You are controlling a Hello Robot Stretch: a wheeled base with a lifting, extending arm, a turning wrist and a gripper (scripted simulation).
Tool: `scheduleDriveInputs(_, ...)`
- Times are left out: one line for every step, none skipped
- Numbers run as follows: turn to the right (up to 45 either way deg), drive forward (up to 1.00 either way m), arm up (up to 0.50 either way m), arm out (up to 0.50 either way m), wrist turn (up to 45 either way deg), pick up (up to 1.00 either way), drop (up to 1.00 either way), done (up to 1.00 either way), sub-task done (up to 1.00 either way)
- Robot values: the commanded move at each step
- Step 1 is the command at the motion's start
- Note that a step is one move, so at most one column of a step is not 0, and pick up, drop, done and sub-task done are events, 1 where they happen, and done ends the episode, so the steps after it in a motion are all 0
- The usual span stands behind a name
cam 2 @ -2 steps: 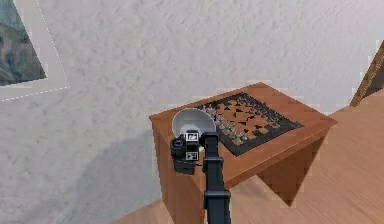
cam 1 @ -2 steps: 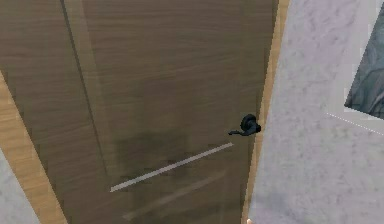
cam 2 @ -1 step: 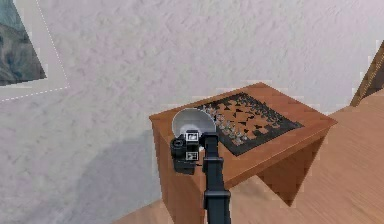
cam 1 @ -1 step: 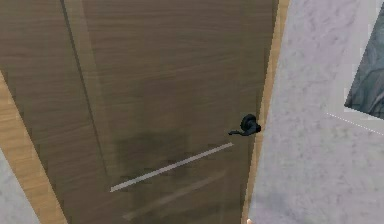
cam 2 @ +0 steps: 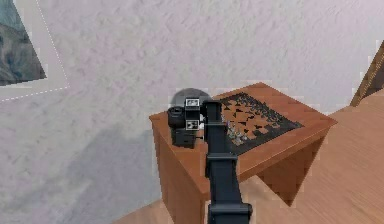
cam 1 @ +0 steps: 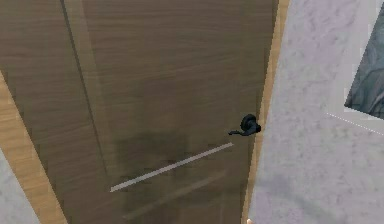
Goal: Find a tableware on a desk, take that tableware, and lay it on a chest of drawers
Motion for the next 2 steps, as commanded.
scheduleDriveInputs(0.0, 0.00, 0.12, 0.00, 0.0, 0.00, 0.00, 0.00, 0.00)
scheduleDriveInputs(0.0, 0.00, 0.00, 0.00, -45.0, 0.00, 0.00, 0.00, 0.00)
